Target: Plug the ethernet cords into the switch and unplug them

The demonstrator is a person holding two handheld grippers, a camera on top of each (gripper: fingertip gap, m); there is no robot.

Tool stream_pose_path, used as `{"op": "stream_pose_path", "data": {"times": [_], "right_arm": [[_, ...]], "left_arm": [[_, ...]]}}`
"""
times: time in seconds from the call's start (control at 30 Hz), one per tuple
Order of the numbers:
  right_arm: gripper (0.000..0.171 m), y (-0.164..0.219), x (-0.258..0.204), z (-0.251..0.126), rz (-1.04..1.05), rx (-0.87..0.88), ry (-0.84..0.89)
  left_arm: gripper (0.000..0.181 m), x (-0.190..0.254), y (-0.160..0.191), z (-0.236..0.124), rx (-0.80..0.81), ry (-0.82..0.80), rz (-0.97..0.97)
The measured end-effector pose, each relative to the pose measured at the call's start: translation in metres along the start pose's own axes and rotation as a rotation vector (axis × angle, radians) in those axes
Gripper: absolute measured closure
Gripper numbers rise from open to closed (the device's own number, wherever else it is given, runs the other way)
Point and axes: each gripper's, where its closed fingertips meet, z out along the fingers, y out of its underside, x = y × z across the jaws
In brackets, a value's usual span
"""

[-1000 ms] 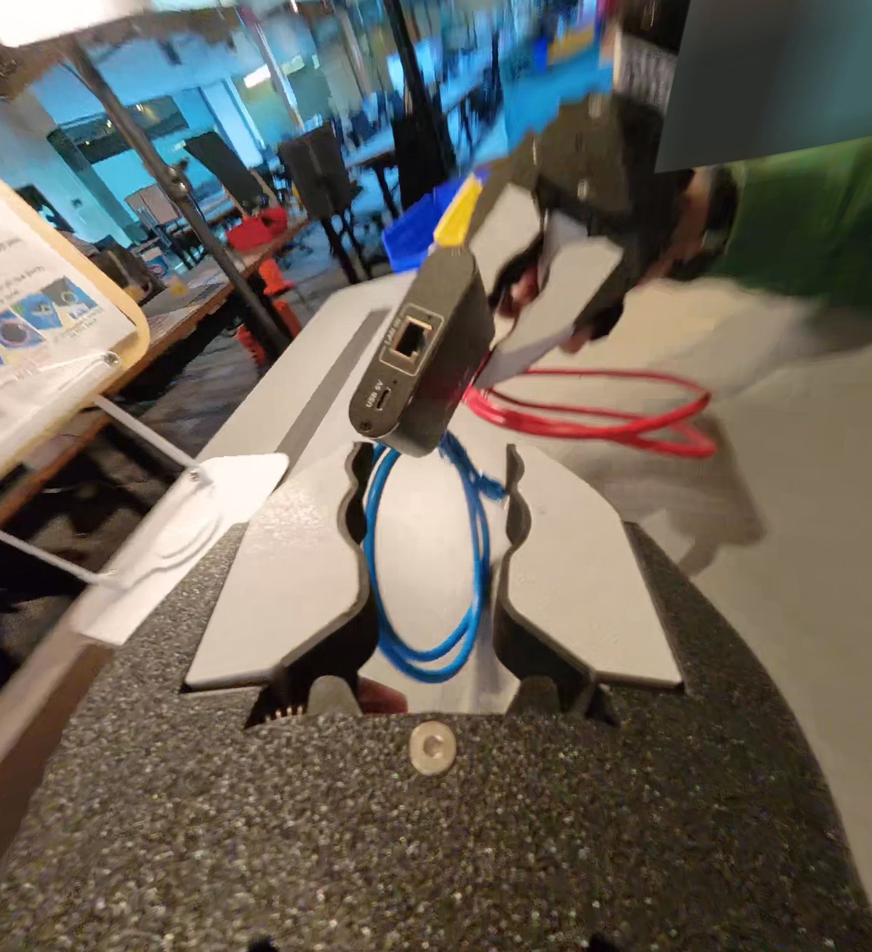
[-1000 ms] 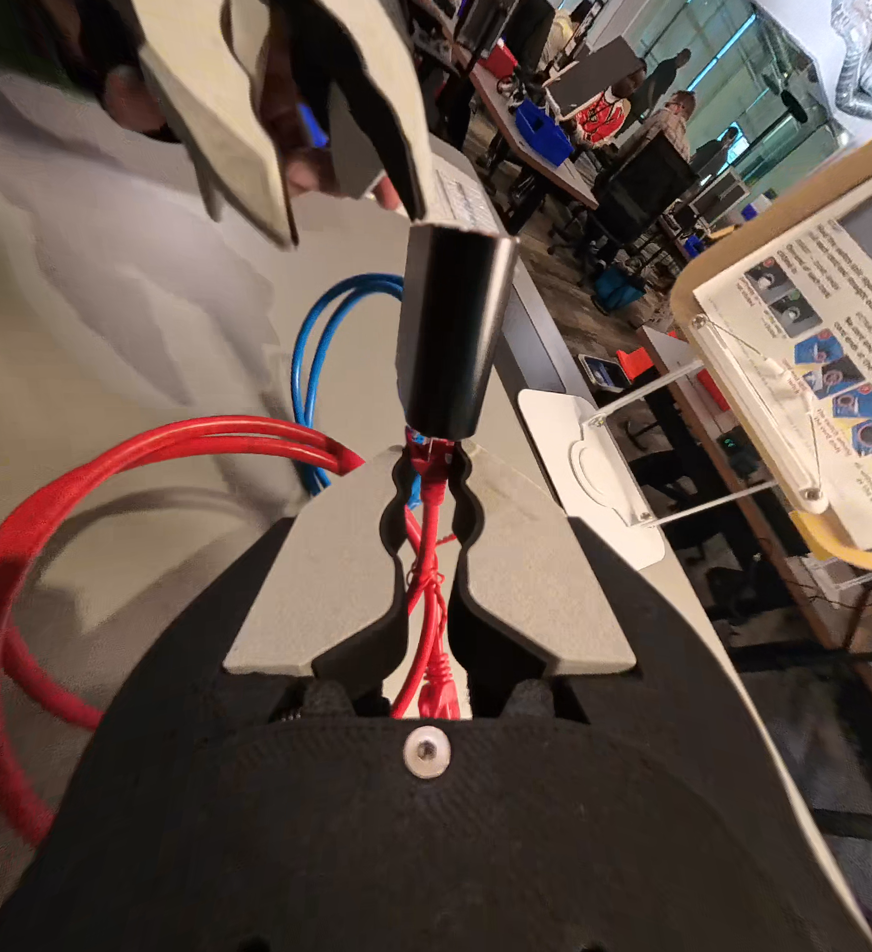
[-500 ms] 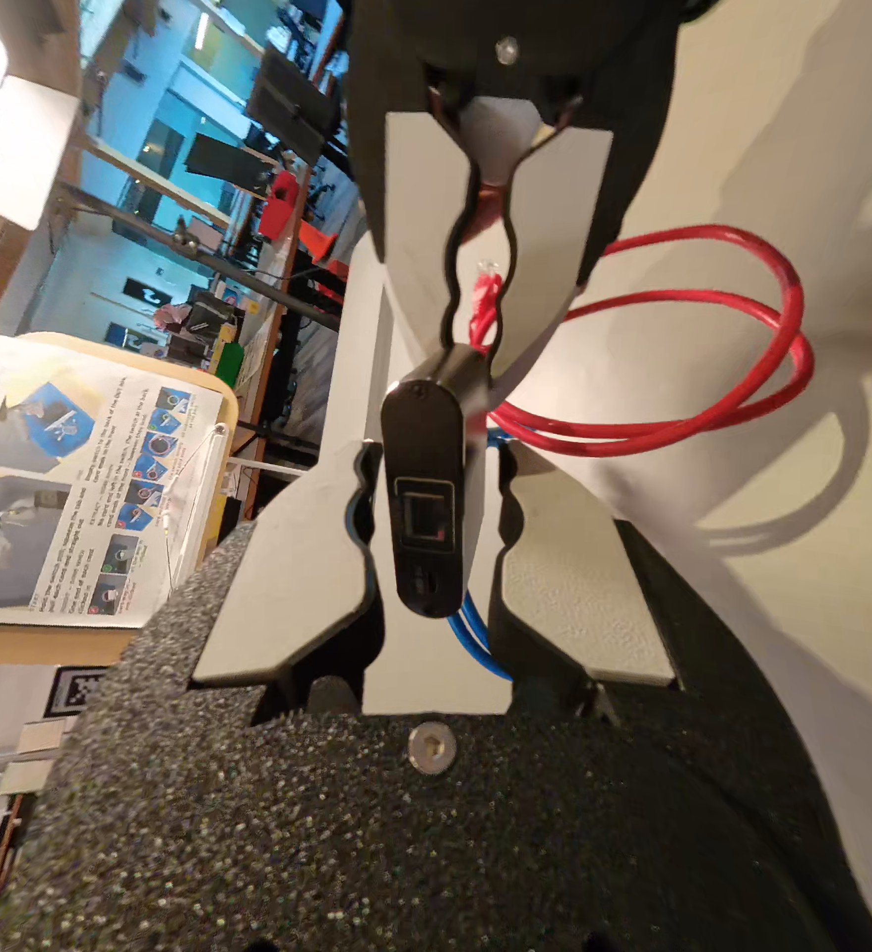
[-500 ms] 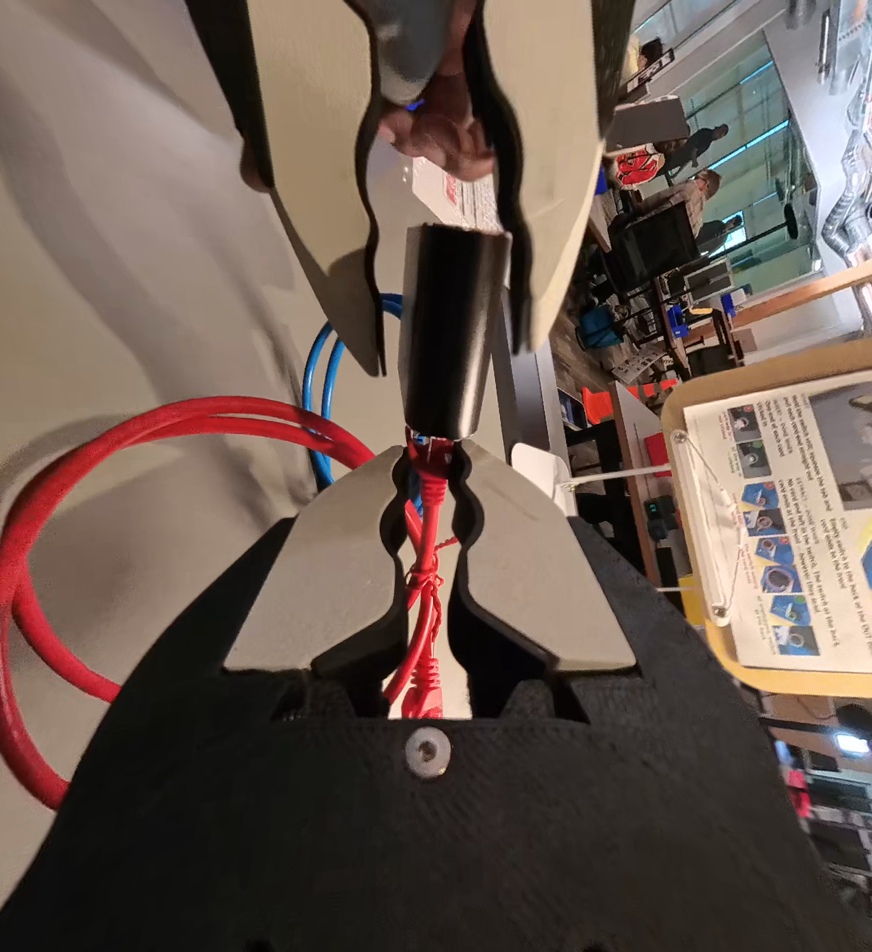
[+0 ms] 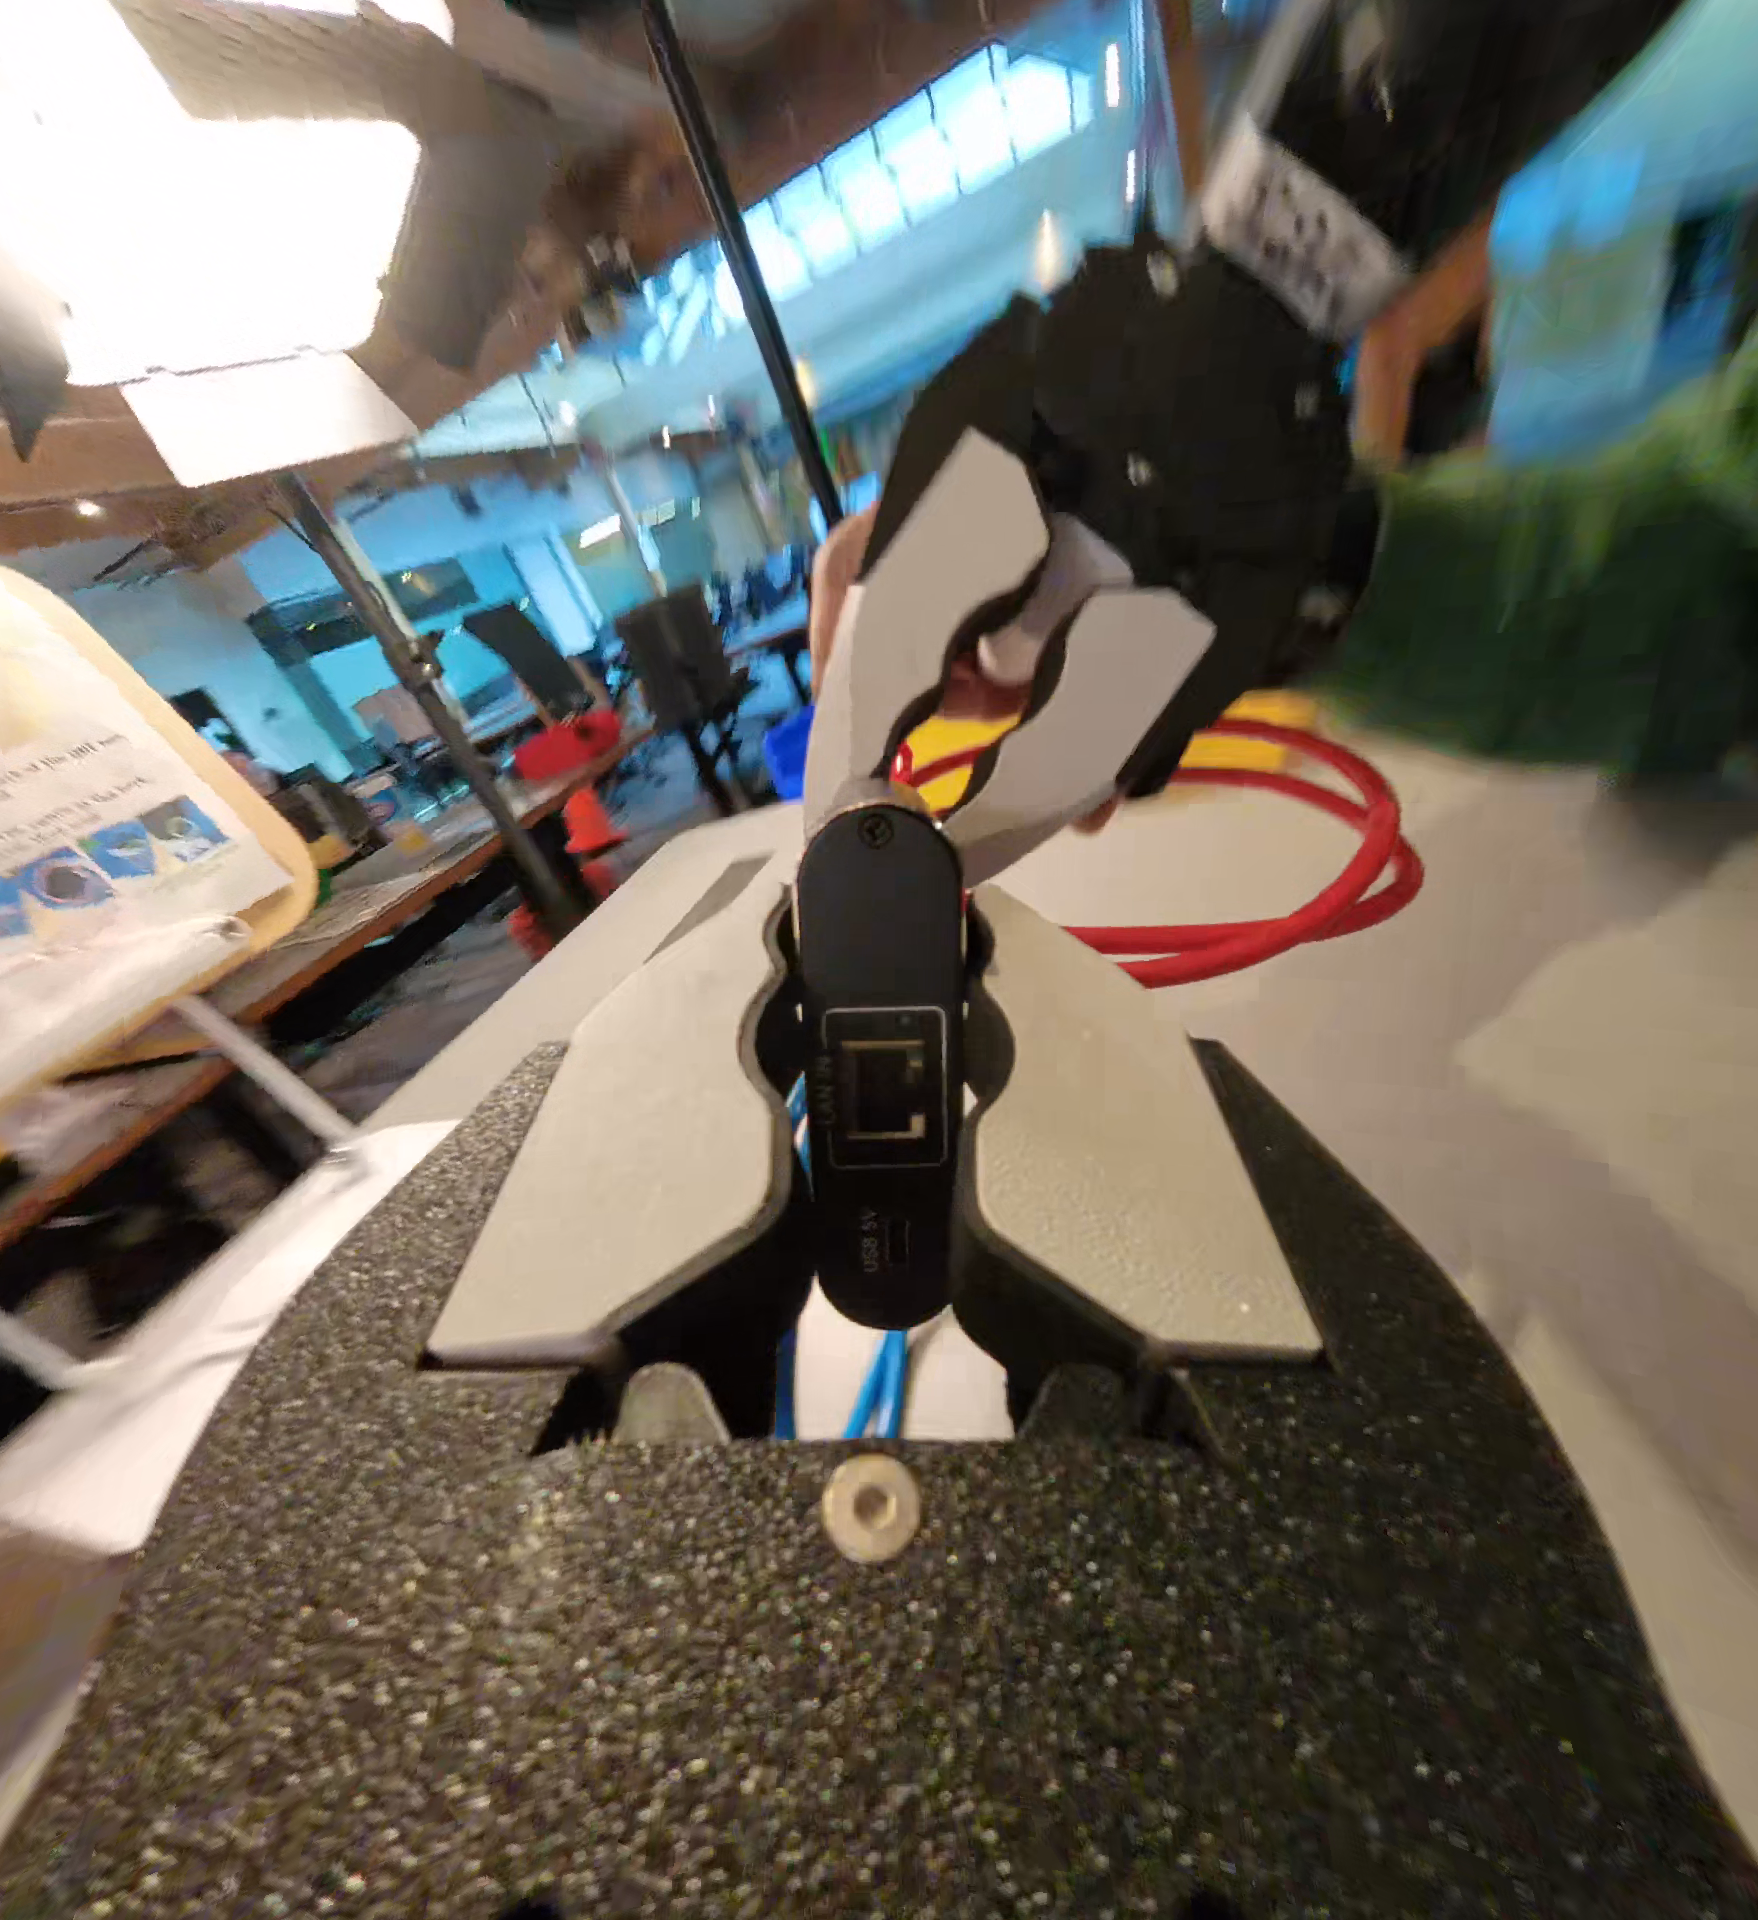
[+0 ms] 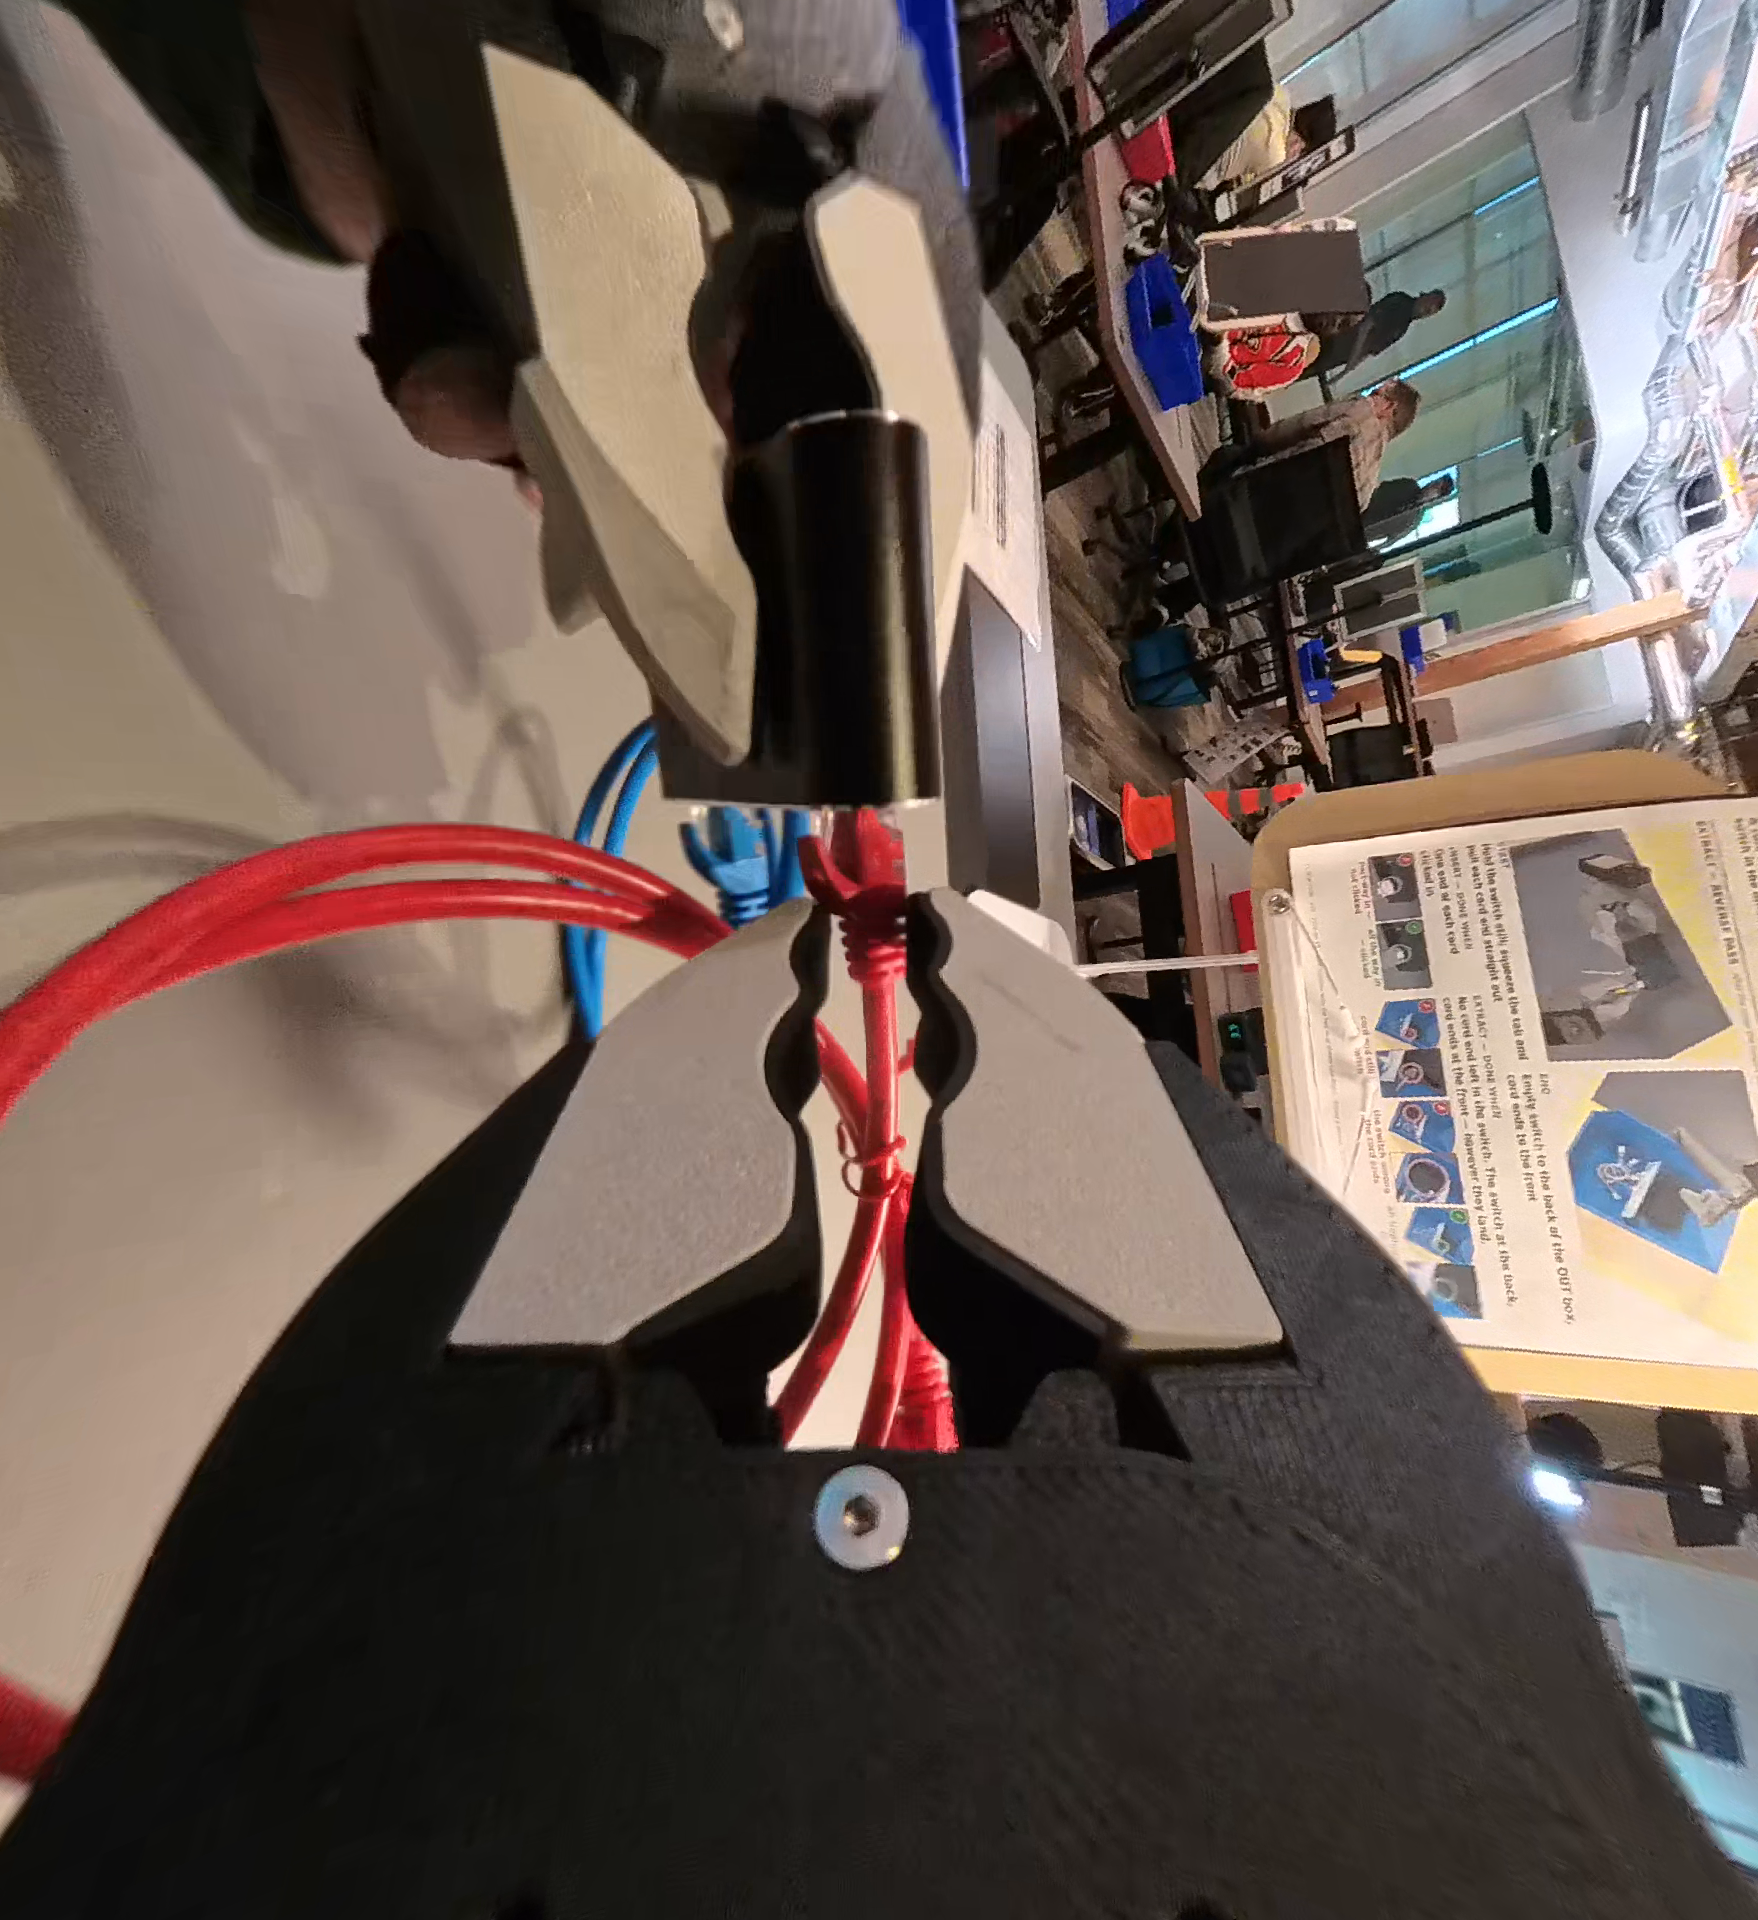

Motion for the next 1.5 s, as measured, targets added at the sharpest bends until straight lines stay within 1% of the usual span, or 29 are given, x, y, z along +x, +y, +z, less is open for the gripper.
{"op": "stream_pose_path", "data": {"times": [0.07, 0.13, 0.2, 0.23, 0.33, 0.5, 0.6, 0.63, 0.7, 0.77, 0.83, 0.97, 1.07, 1.33, 1.5], "right_arm": [[0.157, -0.004, 0.003, -0.002, -0.028, 0.002, 0.003], [0.156, -0.007, 0.003, -0.004, -0.046, -0.001, -0.007], [0.155, -0.004, -0.003, -0.004, -0.036, -0.016, -0.050], [0.156, -0.001, -0.007, -0.004, -0.029, -0.019, -0.071], [0.156, 0.002, -0.012, -0.004, 0.008, 0.004, -0.103], [0.156, -0.002, -0.019, -0.001, 0.037, 0.054, -0.116], [0.155, -0.003, -0.024, 0.000, 0.045, 0.079, -0.103], [0.154, -0.004, -0.025, -0.001, 0.051, 0.090, -0.091], [0.152, -0.003, -0.026, -0.003, 0.083, 0.121, -0.051], [0.157, -0.003, -0.030, -0.011, 0.141, 0.176, -0.028], [0.156, -0.004, -0.034, -0.019, 0.164, 0.224, -0.020], [0.147, -0.005, -0.035, -0.030, 0.135, 0.250, 0.017], [0.144, -0.006, -0.035, -0.033, 0.097, 0.243, 0.032], [0.145, -0.005, -0.037, -0.028, -0.013, 0.164, 0.044], [0.148, -0.007, -0.043, -0.020, -0.014, 0.150, 0.034]], "left_arm": [[0.153, -0.001, -0.003, -0.002, 0.137, 0.008, -0.199], [0.153, 0.000, -0.002, -0.003, 0.227, 0.035, -0.358], [0.153, 0.004, 0.004, -0.002, 0.239, 0.070, -0.442], [0.153, 0.006, 0.009, 0.000, 0.222, 0.085, -0.450], [0.154, 0.013, 0.020, 0.002, 0.128, 0.122, -0.388], [0.154, 0.018, 0.031, -0.003, 0.022, 0.125, -0.184], [0.154, 0.020, 0.037, -0.005, -0.012, 0.094, -0.047], [0.150, 0.021, 0.037, -0.005, -0.013, 0.081, -0.017], [0.153, 0.023, 0.039, -0.005, -0.021, 0.065, 0.028], [0.154, 0.026, 0.042, -0.003, -0.043, 0.048, 0.089], [0.154, 0.029, 0.044, 0.001, -0.063, 0.035, 0.145], [0.154, 0.032, 0.044, 0.006, -0.064, 0.014, 0.175], [0.153, 0.031, 0.044, 0.008, -0.075, -0.010, 0.212], [0.153, 0.035, 0.042, 0.009, -0.094, -0.026, 0.283], [0.153, 0.031, 0.044, 0.009, -0.110, -0.051, 0.289]]}}
